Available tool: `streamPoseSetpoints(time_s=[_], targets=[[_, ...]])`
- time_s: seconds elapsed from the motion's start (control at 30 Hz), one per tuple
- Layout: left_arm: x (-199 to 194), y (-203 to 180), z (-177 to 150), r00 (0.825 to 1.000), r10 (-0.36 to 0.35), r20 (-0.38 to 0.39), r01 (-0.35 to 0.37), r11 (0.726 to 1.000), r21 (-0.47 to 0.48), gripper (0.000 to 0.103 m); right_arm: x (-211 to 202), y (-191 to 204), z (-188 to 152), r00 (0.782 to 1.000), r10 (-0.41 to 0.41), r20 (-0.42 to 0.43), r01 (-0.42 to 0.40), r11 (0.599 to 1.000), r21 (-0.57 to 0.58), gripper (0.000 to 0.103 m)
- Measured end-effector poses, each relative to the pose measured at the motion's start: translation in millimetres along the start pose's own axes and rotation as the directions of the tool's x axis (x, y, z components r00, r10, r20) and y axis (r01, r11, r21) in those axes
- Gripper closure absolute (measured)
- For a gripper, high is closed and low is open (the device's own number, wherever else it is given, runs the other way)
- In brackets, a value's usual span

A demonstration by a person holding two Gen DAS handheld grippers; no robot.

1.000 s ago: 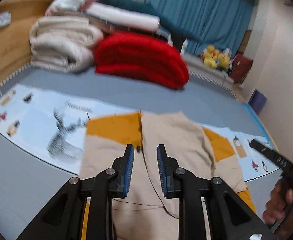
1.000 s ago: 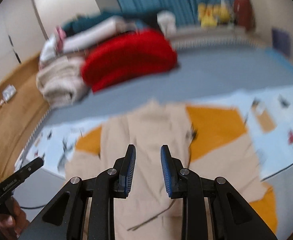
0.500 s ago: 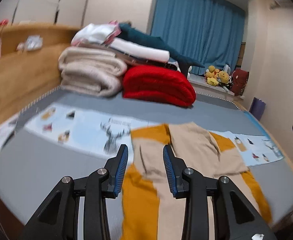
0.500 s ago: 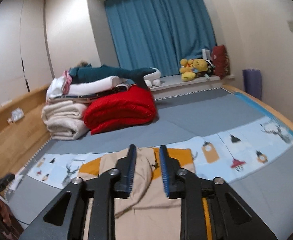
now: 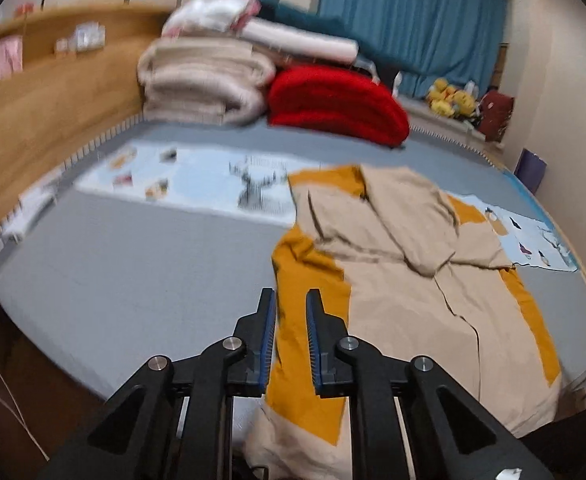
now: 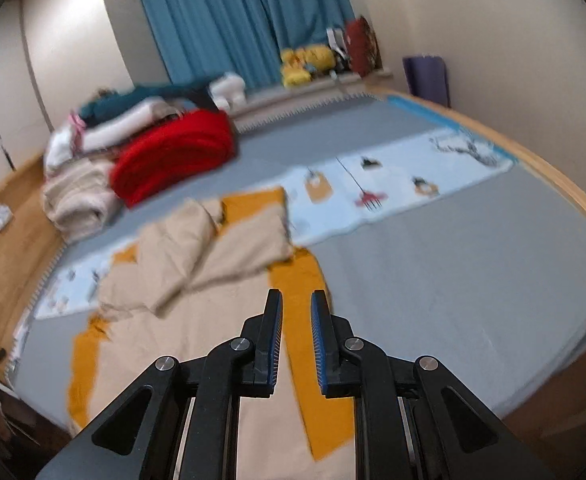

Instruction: Fold large clothes

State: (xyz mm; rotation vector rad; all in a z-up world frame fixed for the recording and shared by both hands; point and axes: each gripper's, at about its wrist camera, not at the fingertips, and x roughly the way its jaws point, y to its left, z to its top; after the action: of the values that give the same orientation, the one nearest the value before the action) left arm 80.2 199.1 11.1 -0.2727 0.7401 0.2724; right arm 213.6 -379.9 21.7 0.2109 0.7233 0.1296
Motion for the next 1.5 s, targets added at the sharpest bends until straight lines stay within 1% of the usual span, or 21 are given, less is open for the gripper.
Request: streamPoseSetpoints(time_s=[0.1,0.17,0.27,0.37,0.43,0.53,0.67,0.73,0.8,0.87,0.9,0.93,1.0,1.07,1.13,1.3,1.33,1.37,1.4,1.47,1.5], targets=[[12,7,-4,0.998,-0.01,-0.061,0.008,0.999,-0.042,0.091,12,-2,-7,0.999,-0.001,-0.046,0.001,1.0,0.001,0.087],[20,14,-5,0.994,-0.029,-0.102,0.019,0.995,-0.094,0.091,19,0,-12,0.997,-0.041,-0.071,0.04,0.999,-0.028,0.087],[19,23,-4,0.992,-0.074,-0.101,0.053,0.978,-0.2,0.092,25,3,-16,0.992,-0.071,-0.101,0.066,0.996,-0.053,0.087],[15,23,-2,0.991,-0.113,-0.074,0.09,0.96,-0.263,0.092,23,5,-14,0.993,-0.07,-0.097,0.067,0.997,-0.029,0.087],[14,19,-1,0.991,-0.119,-0.067,0.098,0.961,-0.258,0.092,17,3,-15,0.995,-0.059,-0.086,0.06,0.998,0.009,0.087],[15,10,-2,0.992,-0.1,-0.081,0.081,0.974,-0.21,0.092,14,6,-17,0.996,-0.05,-0.079,0.052,0.999,0.017,0.087],[30,15,-12,0.984,-0.064,-0.166,0.031,0.981,-0.194,0.092,23,8,-26,0.99,-0.071,-0.119,0.07,0.997,-0.011,0.087],[39,20,-19,0.973,-0.056,-0.223,0.011,0.98,-0.198,0.092,32,5,-32,0.983,-0.082,-0.161,0.081,0.997,-0.016,0.087],[50,24,-25,0.955,-0.046,-0.293,-0.013,0.981,-0.196,0.092,43,0,-37,0.972,-0.089,-0.217,0.088,0.996,-0.014,0.086],[58,26,-31,0.933,-0.03,-0.359,-0.042,0.981,-0.19,0.092,60,-7,-45,0.949,-0.109,-0.295,0.112,0.994,-0.006,0.083],[61,27,-33,0.921,-0.022,-0.388,-0.055,0.981,-0.187,0.092,69,-12,-50,0.933,-0.119,-0.341,0.129,0.992,0.009,0.08],[61,27,-34,0.914,-0.022,-0.405,-0.06,0.98,-0.188,0.092,79,-20,-56,0.913,-0.123,-0.389,0.15,0.988,0.039,0.08],[62,27,-36,0.905,-0.037,-0.423,-0.046,0.982,-0.184,0.09,91,-32,-62,0.89,-0.114,-0.441,0.175,0.98,0.099,0.08],[66,29,-39,0.898,-0.027,-0.439,-0.052,0.985,-0.167,0.088,97,-41,-65,0.88,-0.098,-0.465,0.189,0.97,0.153,0.08],[76,36,-48,0.888,-0.033,-0.459,-0.065,0.978,-0.196,0.086,102,-44,-66,0.875,-0.084,-0.477,0.191,0.964,0.182,0.08],[105,48,-72,0.869,-0.078,-0.488,-0.065,0.961,-0.27,0.08,114,-37,-70,0.855,-0.119,-0.505,0.204,0.972,0.117,0.072],[115,48,-78,0.84,-0.057,-0.539,-0.104,0.959,-0.265,0.08,118,-37,-70,0.848,-0.124,-0.516,0.206,0.973,0.105,0.071],[122,48,-79,0.823,-0.066,-0.565,-0.109,0.957,-0.27,0.079,122,-37,-70,0.842,-0.13,-0.524,0.209,0.973,0.096,0.07],[124,46,-79,0.824,-0.089,-0.559,-0.082,0.959,-0.273,0.076,125,-37,-71,0.837,-0.137,-0.53,0.214,0.973,0.086,0.069],[127,45,-79,0.821,-0.058,-0.568,-0.095,0.967,-0.235,0.063,130,-40,-74,0.825,-0.149,-0.545,0.225,0.972,0.074,0.067],[129,45,-81,0.816,-0.043,-0.576,-0.104,0.97,-0.22,0.062,132,-40,-76,0.818,-0.152,-0.554,0.228,0.971,0.07,0.065]])
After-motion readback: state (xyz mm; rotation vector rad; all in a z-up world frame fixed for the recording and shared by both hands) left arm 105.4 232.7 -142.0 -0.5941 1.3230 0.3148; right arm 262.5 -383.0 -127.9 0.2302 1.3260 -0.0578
